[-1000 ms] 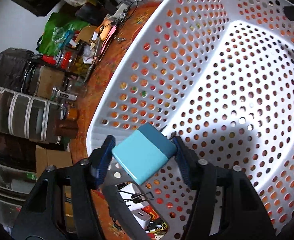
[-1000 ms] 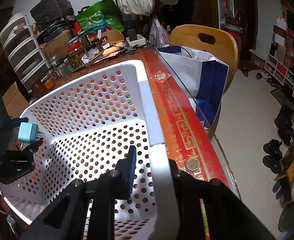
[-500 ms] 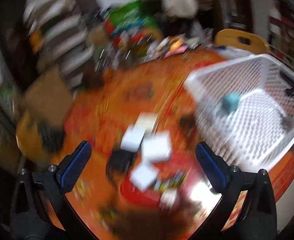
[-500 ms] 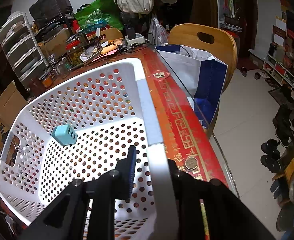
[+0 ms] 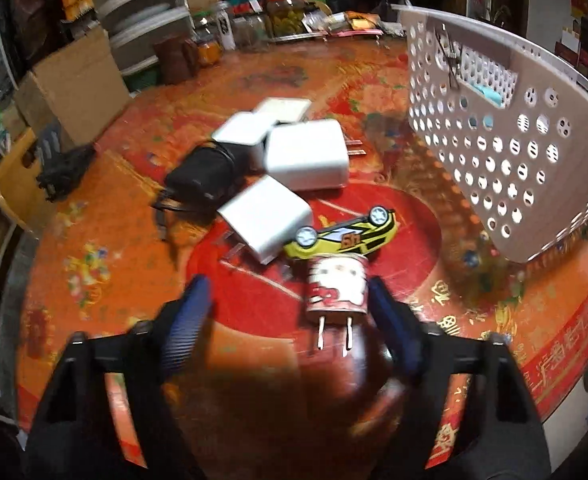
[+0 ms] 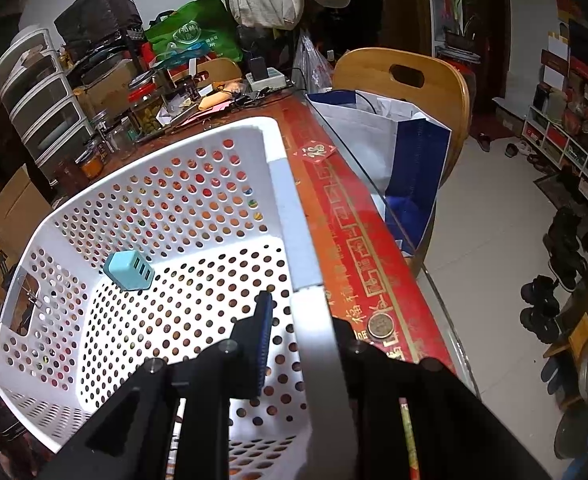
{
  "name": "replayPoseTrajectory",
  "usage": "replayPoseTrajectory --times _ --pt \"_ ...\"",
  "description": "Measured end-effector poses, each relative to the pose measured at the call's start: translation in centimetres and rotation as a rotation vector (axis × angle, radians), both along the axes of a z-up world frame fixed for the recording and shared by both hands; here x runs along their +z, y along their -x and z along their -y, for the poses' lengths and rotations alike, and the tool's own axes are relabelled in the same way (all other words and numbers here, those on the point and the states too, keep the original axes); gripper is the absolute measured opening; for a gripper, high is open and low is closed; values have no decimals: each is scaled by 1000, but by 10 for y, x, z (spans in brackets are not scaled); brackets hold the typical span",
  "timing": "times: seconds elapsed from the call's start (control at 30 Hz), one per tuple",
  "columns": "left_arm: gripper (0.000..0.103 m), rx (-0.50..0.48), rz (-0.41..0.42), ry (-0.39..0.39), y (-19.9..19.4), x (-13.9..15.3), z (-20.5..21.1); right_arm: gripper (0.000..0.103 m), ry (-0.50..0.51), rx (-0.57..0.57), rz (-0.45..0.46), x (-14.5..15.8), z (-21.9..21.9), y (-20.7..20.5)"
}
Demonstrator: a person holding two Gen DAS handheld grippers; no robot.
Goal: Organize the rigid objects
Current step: 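Grasp the Hello Kitty charger with the left tool, then drop the Hello Kitty charger into the basket with the left tool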
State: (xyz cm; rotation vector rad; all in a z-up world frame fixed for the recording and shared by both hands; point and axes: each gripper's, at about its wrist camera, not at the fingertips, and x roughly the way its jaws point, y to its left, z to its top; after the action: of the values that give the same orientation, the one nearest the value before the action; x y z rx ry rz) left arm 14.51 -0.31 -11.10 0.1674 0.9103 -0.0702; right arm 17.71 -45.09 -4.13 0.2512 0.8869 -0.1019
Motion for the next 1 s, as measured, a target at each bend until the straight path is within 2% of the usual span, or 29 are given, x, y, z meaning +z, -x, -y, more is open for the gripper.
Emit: replayPoseTrajectory --times 0.1,0.13,0.2,0.23,0.27,0.47,0.67,0.8,0.9,1.0 --pt "66 -4 6 8 -2 1 4 18 2 1 -3 0 0 0" --pt "61 -6 7 10 -3 0 5 18 4 2 -4 0 -1 0" --pt "46 -17 0 38 -4 0 6 18 5 3 -3 0 0 0" --pt "32 -25 -9 69 -5 1 6 18 4 1 -3 -1 -1 1" --pt "26 -28 -13 86 -4 1 5 18 4 1 -2 -1 -1 1" --pt "25 -9 36 52 6 13 1 18 6 4 -6 0 -1 1" --pt "25 -17 109 -39 1 53 -3 18 6 9 -4 0 -1 1" --pt "25 -73 200 -192 -21 99 16 18 10 19 -6 0 -1 0" --pt "26 -136 239 -247 -42 132 40 18 7 20 -2 0 -1 0" --pt "25 -210 226 -265 -63 151 70 18 -2 17 4 0 0 1"
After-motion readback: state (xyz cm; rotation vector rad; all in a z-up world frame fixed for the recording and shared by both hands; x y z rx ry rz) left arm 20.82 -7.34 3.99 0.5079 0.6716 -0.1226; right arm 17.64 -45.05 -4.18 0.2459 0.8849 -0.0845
